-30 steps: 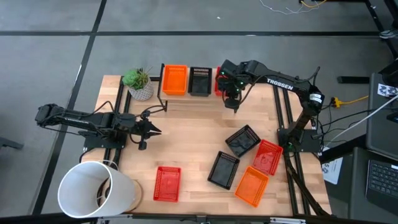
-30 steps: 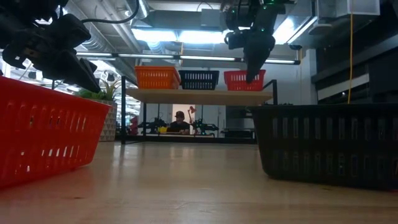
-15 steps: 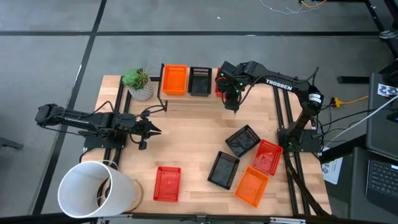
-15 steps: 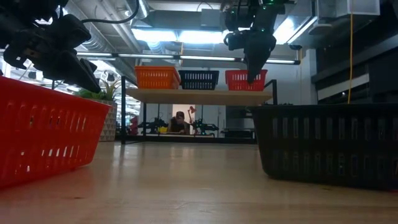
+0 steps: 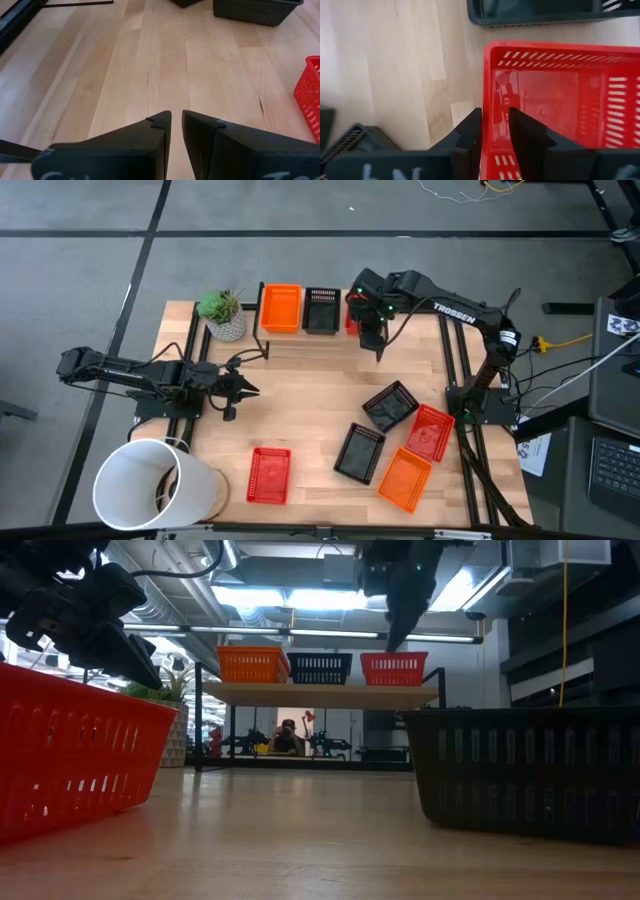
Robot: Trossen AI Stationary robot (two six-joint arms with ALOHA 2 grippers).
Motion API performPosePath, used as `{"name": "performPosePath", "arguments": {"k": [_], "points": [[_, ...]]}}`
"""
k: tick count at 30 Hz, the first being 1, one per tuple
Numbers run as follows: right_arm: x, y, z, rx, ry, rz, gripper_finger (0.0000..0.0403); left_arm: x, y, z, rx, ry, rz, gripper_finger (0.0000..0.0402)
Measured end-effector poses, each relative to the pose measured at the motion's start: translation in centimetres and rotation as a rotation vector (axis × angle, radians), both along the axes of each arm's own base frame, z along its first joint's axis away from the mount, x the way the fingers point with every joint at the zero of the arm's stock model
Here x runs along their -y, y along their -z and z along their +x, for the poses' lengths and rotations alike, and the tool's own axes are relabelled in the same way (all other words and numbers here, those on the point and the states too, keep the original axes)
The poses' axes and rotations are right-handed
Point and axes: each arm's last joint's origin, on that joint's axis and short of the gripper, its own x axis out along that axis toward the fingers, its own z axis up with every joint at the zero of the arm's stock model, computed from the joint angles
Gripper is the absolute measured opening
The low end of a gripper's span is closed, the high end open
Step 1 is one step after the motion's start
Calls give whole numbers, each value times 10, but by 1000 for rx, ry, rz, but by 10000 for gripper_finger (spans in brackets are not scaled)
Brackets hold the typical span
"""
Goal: Stack baskets on shelf by color
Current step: Put the top red bin on the shelf
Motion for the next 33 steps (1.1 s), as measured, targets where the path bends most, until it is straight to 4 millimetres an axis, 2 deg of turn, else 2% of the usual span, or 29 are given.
{"name": "performPosePath", "arguments": {"k": [10,13,16,20,23,27,30,33], "points": [[-27,-46,-13,-42,65,20,95,0,0,0,-2,-1,-1,37],[-33,-50,-19,-100,162,-4,95,0,0,0,-2,-1,-1,37],[-33,-46,-17,-103,197,-29,95,0,0,0,-2,-1,-1,37],[-28,-32,-10,-116,246,-118,91,0,0,0,-2,-1,-1,37],[-23,-20,-16,-223,312,-215,89,0,0,0,-2,-1,-2,37],[-7,-14,-24,-284,429,-327,87,0,0,0,-2,-1,-2,37],[10,-11,-30,-269,494,-310,87,0,0,0,-2,-1,-2,37],[32,-6,-37,-216,546,-209,87,0,0,0,-2,-1,-2,37]]}}
